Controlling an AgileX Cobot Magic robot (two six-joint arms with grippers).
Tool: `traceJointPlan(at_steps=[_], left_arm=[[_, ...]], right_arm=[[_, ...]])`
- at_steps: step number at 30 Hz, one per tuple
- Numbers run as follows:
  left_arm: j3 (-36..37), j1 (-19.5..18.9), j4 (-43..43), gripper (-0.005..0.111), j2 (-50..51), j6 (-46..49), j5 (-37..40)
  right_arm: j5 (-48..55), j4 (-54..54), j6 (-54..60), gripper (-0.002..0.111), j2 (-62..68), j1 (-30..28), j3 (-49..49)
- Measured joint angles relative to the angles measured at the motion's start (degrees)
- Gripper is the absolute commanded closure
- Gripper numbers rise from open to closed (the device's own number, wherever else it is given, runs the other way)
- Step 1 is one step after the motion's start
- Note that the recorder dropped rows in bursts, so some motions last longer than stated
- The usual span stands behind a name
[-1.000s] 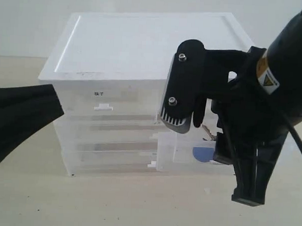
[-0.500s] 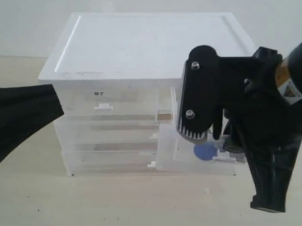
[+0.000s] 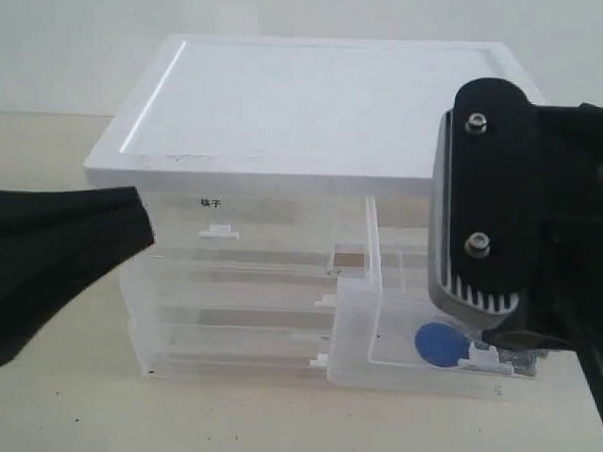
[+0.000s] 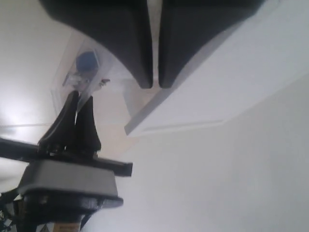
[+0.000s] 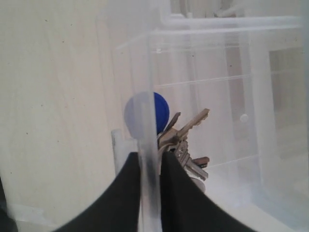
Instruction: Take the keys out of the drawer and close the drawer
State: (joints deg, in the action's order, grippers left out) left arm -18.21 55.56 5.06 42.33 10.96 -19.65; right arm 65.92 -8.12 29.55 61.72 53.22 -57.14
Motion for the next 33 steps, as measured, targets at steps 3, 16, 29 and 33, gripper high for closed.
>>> traceJointPlan(at_steps=[3,16,29,33], left_arm=[[0.00,-0.15,-0.52,0.102,5.80,0.00,-1.01],[-1.74,-8.21,-9.62,0.102,37.31,4.14,-23.24],[-10.66,-9.96,-9.04,0.102,47.98,0.80,-28.51],[-10.79,-10.20,-8.77,0.102,47.98,1.04,-28.39]], right_arm=[[-0.62,-0.10,0.00,0.107,0.00,0.00,0.18],[-1.08,-0.54,-0.12,0.107,-0.31,0.16,0.18],[3.03,4.05,2.92,0.107,-0.31,3.85,0.18],[3.31,5.75,3.88,0.107,-0.46,3.85,0.18]])
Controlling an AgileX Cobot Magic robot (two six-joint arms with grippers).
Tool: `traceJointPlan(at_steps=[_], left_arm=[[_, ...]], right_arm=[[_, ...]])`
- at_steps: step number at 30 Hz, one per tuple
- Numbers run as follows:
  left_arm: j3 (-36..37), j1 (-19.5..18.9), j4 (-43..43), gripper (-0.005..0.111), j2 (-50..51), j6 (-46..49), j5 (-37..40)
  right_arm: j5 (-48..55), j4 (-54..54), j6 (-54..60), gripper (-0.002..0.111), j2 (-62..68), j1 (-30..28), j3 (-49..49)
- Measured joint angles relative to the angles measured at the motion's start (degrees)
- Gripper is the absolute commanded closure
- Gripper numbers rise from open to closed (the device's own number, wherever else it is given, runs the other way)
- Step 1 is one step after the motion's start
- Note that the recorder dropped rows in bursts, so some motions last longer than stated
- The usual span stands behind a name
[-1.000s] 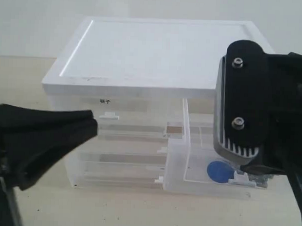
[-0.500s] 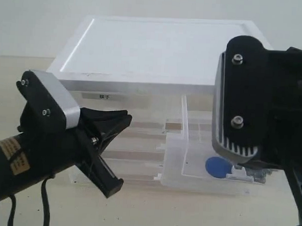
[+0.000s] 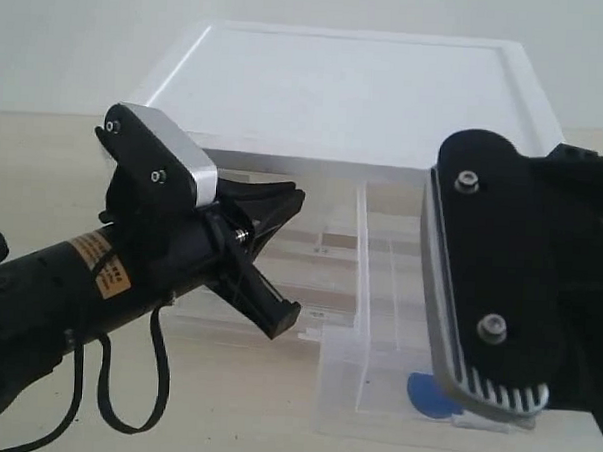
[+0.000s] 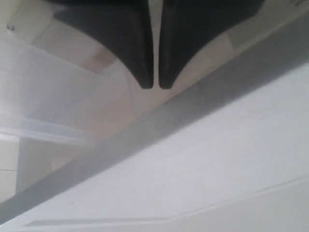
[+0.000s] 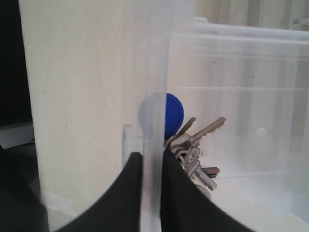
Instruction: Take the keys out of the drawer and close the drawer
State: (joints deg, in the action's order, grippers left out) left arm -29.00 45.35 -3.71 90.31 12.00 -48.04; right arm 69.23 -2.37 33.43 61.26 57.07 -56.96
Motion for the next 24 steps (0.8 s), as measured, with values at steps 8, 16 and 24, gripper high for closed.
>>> traceJointPlan(at_steps=[8,16,24], left_arm=[[-0.25,-1.40,1.08,0.102,0.00,0.10,0.92],[-0.25,-1.40,1.97,0.102,1.03,0.23,0.84],[-0.25,-1.40,2.09,0.102,1.26,0.23,0.70]], right_arm=[[-1.05,2.06,-0.39,0.107,-1.52,0.00,0.00],[-2.24,3.24,-1.08,0.107,-1.64,0.00,2.62],[-3.51,3.29,-1.08,0.107,-2.48,0.00,4.20]])
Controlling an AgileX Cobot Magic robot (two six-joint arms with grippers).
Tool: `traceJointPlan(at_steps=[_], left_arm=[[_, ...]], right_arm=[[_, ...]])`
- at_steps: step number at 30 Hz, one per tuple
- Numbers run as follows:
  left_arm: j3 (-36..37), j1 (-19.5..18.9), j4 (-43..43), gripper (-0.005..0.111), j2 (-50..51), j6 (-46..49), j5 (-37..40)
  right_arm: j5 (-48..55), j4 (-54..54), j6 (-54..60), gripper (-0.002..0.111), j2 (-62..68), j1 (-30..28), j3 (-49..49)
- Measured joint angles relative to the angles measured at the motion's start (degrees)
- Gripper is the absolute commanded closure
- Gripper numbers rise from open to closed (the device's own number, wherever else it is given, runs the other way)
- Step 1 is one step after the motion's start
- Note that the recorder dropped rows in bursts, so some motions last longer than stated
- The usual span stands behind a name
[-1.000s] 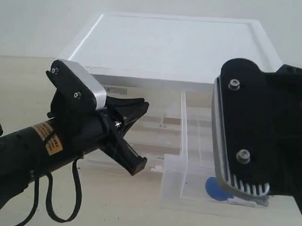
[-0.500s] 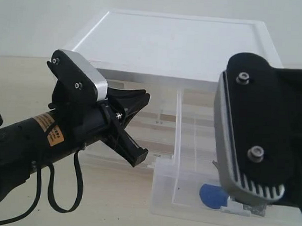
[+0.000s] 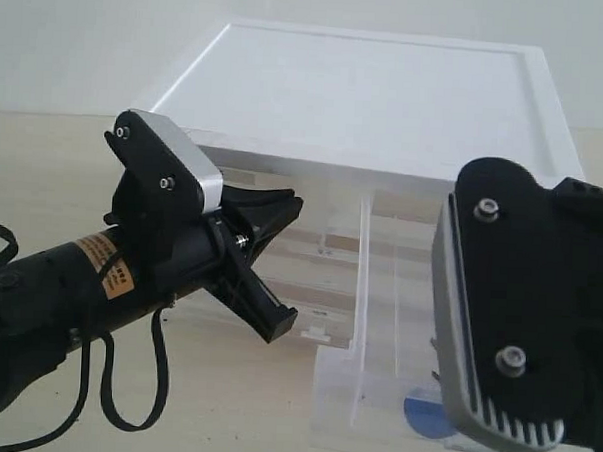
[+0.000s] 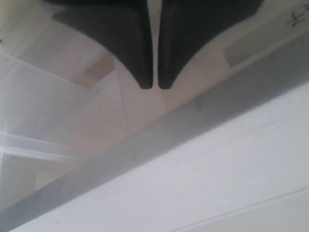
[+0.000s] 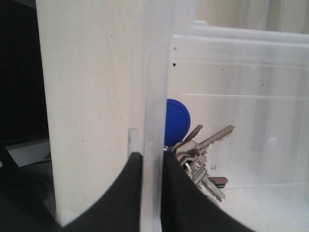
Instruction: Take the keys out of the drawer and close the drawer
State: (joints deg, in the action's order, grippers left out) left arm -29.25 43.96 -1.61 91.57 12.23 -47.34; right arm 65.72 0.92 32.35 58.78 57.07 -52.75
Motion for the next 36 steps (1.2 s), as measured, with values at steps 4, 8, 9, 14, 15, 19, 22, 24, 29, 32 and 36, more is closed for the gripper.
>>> traceJointPlan(at_steps=[4,8,9,14,15,19,22,24,29,32,36], left_arm=[[0.00,-0.13,-0.09,0.102,0.00,0.00,0.00],[0.00,-0.46,-0.92,0.102,0.04,0.00,-0.22],[0.00,-0.55,-1.17,0.102,0.04,0.00,-0.22],[-0.23,-0.55,-1.42,0.102,0.04,0.00,-0.22],[-0.33,-0.55,-1.53,0.102,0.04,0.00,-0.22],[-0.32,-0.55,-1.65,0.102,0.04,0.00,-0.22],[-0.32,-0.55,-1.77,0.102,0.04,0.00,-0.22],[-0.32,-0.55,-1.77,0.102,0.04,0.00,-0.22],[-0.32,-0.55,-1.77,0.102,0.04,0.00,-0.22],[-0.35,-0.55,-1.77,0.102,0.04,0.00,-0.11],[-0.45,-0.55,-1.77,0.102,0.04,0.00,-0.11]], right_arm=[[-0.23,-0.92,-2.09,0.092,-0.23,0.11,0.12],[1.85,-7.58,-8.49,0.059,-0.34,2.88,-0.22],[2.13,-9.83,-9.86,0.055,-0.34,3.84,-0.59],[3.64,-15.60,-13.44,0.057,-0.34,8.39,-1.80],[3.77,-16.62,-14.70,0.058,-0.34,9.33,-2.31],[2.87,-23.74,-22.63,0.065,-0.34,11.10,-5.56],[3.31,-29.90,-27.96,0.072,1.05,11.34,-7.39],[3.96,-31.68,-29.31,0.073,3.55,11.00,-7.80],[3.94,-33.85,-32.35,0.073,11.00,10.28,-7.79],[2.56,-40.71,-40.43,0.073,11.50,10.28,-7.79],[3.42,-48.45,-48.00,0.072,11.39,10.04,-7.79]])
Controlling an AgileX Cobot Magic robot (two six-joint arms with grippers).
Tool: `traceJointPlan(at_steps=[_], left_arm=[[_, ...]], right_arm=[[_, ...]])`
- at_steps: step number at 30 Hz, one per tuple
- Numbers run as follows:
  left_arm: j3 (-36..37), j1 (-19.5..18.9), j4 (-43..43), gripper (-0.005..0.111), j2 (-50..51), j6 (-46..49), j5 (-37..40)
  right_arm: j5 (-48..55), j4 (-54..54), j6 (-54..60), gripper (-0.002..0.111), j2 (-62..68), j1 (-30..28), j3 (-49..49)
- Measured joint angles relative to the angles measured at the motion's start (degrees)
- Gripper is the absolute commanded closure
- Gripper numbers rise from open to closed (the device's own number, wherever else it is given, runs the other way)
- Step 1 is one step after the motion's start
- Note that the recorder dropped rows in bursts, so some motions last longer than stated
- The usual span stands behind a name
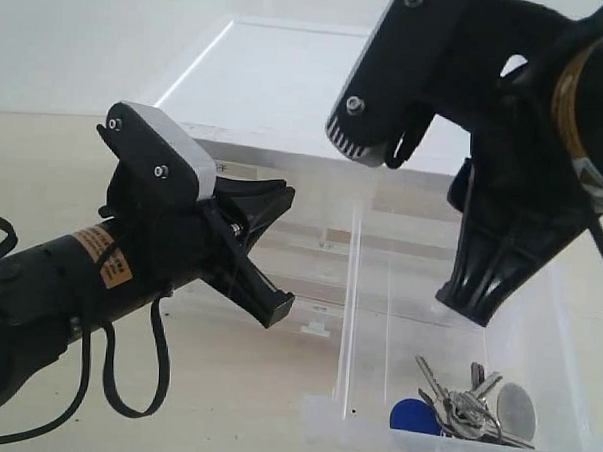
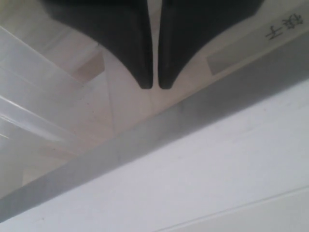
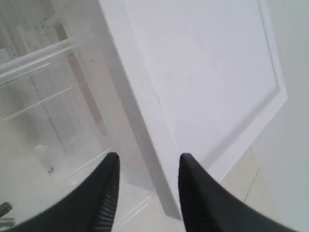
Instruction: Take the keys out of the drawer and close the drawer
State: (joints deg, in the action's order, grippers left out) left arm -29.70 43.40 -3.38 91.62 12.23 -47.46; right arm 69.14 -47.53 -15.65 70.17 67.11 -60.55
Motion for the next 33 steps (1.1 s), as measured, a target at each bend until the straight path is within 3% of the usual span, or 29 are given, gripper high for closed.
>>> traceJointPlan(at_steps=[5,12,15,17,19,22,24,27,29,31,33], left_arm=[[0.00,0.00,-0.12,0.102,0.00,0.00,0.00],[0.00,0.00,-0.12,0.102,0.00,0.00,0.07],[0.00,0.00,-0.12,0.102,0.00,-0.11,0.07],[0.00,0.00,-0.12,0.102,0.00,-0.11,0.07],[0.00,0.00,-0.12,0.102,0.00,-0.22,0.07],[0.00,0.00,-0.12,0.102,0.00,-0.45,0.07],[0.00,0.00,-0.12,0.102,0.00,-0.45,0.26],[0.00,-0.13,-0.49,0.102,0.00,-0.55,0.35],[0.00,-0.25,-0.70,0.102,0.00,-0.55,0.35],[0.00,-0.25,-0.70,0.102,0.00,-0.55,0.35],[0.00,-0.25,-0.35,0.102,0.00,-1.03,0.16]], right_arm=[[-1.38,9.58,5.12,0.059,0.00,-0.12,0.78],[-2.99,9.36,3.87,0.060,-0.18,-1.06,3.39],[-5.77,19.28,9.15,0.064,-0.18,-5.53,3.43],[-6.13,21.20,11.65,0.075,-0.18,-7.03,3.43],[-6.26,22.03,13.31,0.075,0.50,-7.99,3.43],[-8.78,18.68,10.29,0.075,3.76,-8.54,3.52],[-11.60,7.72,1.04,0.077,4.02,-8.54,3.52],[-8.77,-2.00,-10.04,0.079,3.47,-8.32,3.56],[-5.09,-4.03,-10.70,0.079,2.85,-8.32,3.56],[-4.16,0.17,-7.22,0.072,1.99,-8.32,3.56],[-4.16,4.82,-4.88,0.057,1.75,-8.24,3.56]])
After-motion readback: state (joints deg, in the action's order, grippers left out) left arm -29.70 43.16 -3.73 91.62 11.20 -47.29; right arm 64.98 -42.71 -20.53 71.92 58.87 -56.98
